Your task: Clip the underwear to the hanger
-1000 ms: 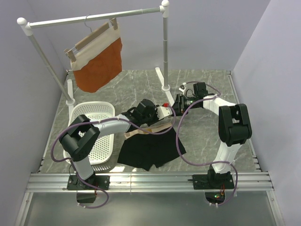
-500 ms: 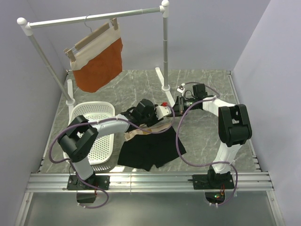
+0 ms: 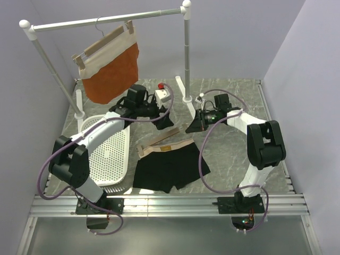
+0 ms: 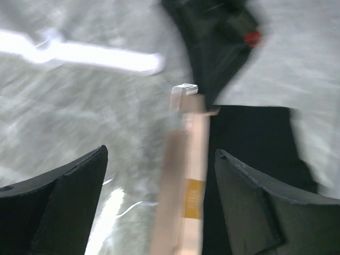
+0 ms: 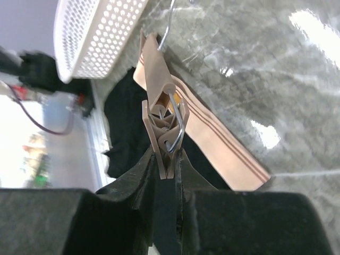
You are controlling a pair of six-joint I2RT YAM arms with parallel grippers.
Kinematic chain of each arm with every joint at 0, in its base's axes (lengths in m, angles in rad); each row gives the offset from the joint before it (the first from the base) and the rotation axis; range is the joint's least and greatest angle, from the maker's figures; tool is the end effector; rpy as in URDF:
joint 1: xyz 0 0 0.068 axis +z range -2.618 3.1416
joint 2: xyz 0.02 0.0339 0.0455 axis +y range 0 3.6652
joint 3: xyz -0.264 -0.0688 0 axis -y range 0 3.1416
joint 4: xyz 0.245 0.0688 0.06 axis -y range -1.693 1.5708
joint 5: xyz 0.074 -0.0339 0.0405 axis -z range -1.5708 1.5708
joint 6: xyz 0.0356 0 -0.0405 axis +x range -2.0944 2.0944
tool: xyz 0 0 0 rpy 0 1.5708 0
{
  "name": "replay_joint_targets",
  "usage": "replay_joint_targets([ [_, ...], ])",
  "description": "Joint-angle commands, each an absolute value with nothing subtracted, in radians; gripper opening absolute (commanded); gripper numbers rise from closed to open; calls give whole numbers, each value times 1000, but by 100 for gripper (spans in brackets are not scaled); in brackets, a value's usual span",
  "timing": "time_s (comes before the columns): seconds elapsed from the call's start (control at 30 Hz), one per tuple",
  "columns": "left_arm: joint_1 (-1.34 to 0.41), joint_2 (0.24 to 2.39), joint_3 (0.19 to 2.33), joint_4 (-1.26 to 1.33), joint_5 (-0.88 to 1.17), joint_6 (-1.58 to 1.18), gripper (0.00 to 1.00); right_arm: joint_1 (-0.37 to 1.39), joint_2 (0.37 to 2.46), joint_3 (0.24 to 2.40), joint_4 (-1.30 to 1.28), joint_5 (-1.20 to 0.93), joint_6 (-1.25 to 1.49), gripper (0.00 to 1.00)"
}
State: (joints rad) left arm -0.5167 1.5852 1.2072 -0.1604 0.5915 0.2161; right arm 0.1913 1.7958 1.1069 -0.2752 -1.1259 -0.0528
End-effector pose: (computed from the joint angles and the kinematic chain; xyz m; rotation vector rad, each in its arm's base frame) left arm 0.3054 -0.1964 0.2897 1.0793 1.8103 -0.8021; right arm 0.3445 0.0994 0.1880 -0.7106 2.1656 1.4561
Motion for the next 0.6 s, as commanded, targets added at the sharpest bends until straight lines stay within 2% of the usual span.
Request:
replay_joint_targets([
  [0.0, -503, 1589, 1291, -299, 972, 213, 88, 228, 1709, 1128, -281, -1066, -227, 0],
  [0.4, -500, 1717, 1414, -371, 1084, 166, 81, 327, 1534, 1054, -235, -967, -431, 0],
  [0.57, -486, 1665, 1335, -241, 1120, 149, 81, 368, 1477, 1014, -192, -928, -456, 0],
])
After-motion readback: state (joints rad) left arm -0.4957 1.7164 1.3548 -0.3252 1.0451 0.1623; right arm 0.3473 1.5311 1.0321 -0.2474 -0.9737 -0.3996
